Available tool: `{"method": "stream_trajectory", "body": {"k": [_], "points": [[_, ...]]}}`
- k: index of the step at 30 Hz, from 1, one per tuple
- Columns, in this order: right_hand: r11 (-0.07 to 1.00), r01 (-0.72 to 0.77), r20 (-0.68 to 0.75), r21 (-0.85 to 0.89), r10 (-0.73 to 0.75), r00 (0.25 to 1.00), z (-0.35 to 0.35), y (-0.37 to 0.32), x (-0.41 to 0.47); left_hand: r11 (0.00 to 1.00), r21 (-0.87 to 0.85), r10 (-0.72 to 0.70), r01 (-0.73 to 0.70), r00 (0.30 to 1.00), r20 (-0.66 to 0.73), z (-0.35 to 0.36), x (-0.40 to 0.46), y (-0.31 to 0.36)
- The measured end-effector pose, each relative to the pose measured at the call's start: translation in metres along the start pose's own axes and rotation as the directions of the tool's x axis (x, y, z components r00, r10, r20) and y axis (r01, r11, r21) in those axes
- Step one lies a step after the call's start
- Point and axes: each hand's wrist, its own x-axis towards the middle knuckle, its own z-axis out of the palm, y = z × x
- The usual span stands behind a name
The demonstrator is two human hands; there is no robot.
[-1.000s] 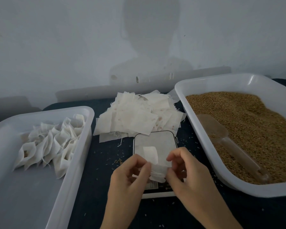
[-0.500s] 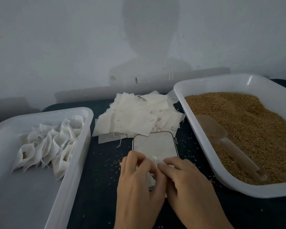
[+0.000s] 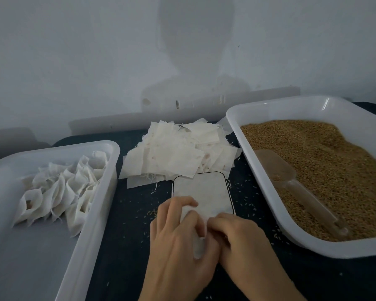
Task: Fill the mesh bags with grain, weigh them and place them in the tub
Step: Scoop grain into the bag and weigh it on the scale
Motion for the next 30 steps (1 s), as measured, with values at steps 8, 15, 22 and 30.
{"method": "stream_trajectory", "body": {"k": [8, 15, 22, 30], "points": [[0.992, -0.026, -0.055, 0.12, 0.032, 0.998, -0.013, -0.001, 0.009, 0.993, 0.094, 0.023, -0.068, 0.91, 0.413, -0.011, 0.015, -0.015], [0.964, 0.021, -0.157, -0.264, -0.064, 0.985, -0.02, -0.008, 0.015, 0.999, -0.009, -0.047, 0.05, 0.967, 0.25, 0.007, 0.023, -0.016], [0.963, 0.097, -0.023, -0.252, -0.106, 0.994, -0.058, -0.008, 0.018, 0.974, -0.217, -0.012, 0.067, 0.97, 0.242, 0.022, 0.045, 0.01], [0.815, -0.281, -0.02, -0.506, 0.314, 0.949, -0.149, 0.077, 0.038, 0.794, -0.561, -0.177, 0.232, 0.972, 0.153, 0.032, 0.052, 0.0]]}}
